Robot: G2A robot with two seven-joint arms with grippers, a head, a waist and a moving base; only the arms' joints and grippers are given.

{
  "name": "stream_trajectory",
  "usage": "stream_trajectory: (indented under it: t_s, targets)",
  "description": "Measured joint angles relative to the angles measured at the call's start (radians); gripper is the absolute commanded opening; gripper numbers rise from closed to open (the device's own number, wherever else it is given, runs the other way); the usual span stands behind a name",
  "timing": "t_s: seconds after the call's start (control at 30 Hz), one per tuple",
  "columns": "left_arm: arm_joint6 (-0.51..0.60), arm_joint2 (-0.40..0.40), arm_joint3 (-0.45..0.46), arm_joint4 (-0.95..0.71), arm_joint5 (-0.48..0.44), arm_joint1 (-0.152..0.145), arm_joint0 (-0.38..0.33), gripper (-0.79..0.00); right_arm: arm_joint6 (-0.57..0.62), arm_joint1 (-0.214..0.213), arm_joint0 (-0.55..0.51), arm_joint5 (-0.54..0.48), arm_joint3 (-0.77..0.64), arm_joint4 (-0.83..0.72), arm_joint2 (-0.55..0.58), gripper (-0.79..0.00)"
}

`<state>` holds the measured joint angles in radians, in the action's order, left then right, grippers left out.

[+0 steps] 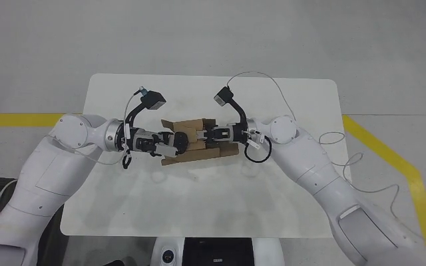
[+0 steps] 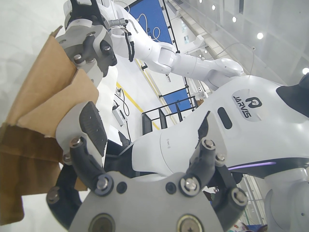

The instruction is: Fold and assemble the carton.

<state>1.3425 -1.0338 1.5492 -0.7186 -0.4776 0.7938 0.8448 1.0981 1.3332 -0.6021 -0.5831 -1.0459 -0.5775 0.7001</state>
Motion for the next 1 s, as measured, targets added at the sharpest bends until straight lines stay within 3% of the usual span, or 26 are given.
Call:
stream_trajectory:
  t_s: [0.37,1.0]
  targets:
    - [0.011,-0.032,-0.009,-0.047,0.012,0.007,-0.004,0.000,-0.003,0.017,0.002,0.004,0.026,0.017,0.009,-0.785]
    - [0.002,-0.061,-0.096,0.003,0.004,0.023,-0.007,0.000,0.115,-0.021,-0.078,0.078,-0.072,0.017,0.110,-0.785]
